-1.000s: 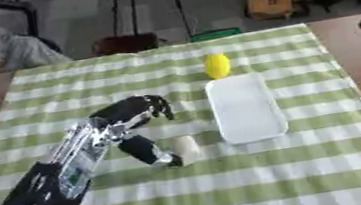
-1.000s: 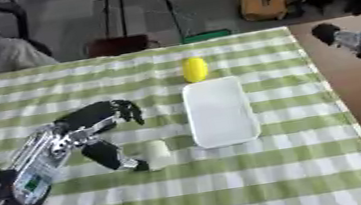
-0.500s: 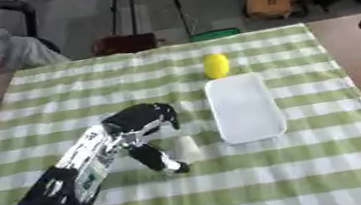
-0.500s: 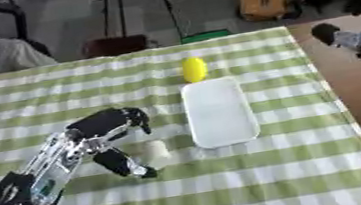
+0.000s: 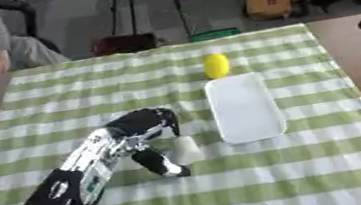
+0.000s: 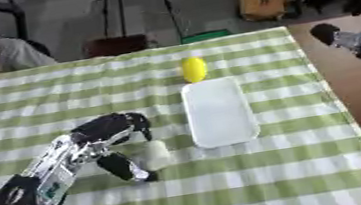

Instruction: Pick up objects on the table and place them in the box.

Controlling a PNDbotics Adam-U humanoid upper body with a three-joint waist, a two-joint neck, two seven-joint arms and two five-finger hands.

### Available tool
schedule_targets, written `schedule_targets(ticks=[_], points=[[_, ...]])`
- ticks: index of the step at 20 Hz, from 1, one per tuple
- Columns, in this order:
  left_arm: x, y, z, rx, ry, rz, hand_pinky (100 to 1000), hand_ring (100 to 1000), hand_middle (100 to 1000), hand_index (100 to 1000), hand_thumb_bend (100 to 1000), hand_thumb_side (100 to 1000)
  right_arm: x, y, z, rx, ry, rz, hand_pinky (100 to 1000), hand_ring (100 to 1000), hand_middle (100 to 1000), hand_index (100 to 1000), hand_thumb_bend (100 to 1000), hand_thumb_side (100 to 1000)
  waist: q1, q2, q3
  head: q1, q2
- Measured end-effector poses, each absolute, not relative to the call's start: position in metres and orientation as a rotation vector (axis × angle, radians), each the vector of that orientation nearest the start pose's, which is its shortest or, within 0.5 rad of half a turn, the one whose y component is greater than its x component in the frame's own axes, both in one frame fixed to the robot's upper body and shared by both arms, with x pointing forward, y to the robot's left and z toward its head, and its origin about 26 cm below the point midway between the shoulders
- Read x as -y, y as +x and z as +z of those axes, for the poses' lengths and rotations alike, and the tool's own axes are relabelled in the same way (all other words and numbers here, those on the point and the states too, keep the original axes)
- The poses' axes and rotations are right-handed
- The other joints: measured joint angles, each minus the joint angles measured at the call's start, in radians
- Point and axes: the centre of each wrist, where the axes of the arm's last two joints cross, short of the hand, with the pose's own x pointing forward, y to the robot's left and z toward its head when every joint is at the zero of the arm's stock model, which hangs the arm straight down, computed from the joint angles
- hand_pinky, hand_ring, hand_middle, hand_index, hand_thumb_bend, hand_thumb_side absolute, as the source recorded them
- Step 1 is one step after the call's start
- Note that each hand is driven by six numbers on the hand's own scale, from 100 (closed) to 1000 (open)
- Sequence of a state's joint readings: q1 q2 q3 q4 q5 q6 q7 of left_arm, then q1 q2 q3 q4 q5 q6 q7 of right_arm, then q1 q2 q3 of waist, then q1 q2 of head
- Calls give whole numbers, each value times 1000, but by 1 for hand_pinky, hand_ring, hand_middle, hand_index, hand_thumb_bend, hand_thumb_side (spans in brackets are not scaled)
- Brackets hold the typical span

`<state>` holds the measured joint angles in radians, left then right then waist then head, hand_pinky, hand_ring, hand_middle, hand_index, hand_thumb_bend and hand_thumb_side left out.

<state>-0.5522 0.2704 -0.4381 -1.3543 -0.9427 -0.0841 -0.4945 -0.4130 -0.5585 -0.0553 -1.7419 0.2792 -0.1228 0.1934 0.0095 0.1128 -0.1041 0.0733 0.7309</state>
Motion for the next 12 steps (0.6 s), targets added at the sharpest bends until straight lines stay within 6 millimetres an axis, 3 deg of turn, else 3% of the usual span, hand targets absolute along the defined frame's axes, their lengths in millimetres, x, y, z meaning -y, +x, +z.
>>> schedule_targets(ticks=[3, 9, 12], points=[[-158, 381, 81, 1370, 533, -1799, 830, 773, 811, 697, 564, 500, 326, 342, 216, 2079, -621, 897, 539, 558, 660, 849, 590, 414, 0, 0, 0, 0, 0], [-158, 382, 76, 1382, 563, -1762, 802, 740, 781, 615, 180, 368, 326, 342, 216, 2079, -621, 897, 539, 557, 660, 849, 589, 416, -1, 0, 0, 0, 0], [-157, 382, 72, 1395, 566, -1728, 799, 735, 777, 606, 142, 360, 326, 342, 216, 2079, -621, 897, 539, 557, 660, 849, 589, 416, -3, 1, 0, 0, 0]])
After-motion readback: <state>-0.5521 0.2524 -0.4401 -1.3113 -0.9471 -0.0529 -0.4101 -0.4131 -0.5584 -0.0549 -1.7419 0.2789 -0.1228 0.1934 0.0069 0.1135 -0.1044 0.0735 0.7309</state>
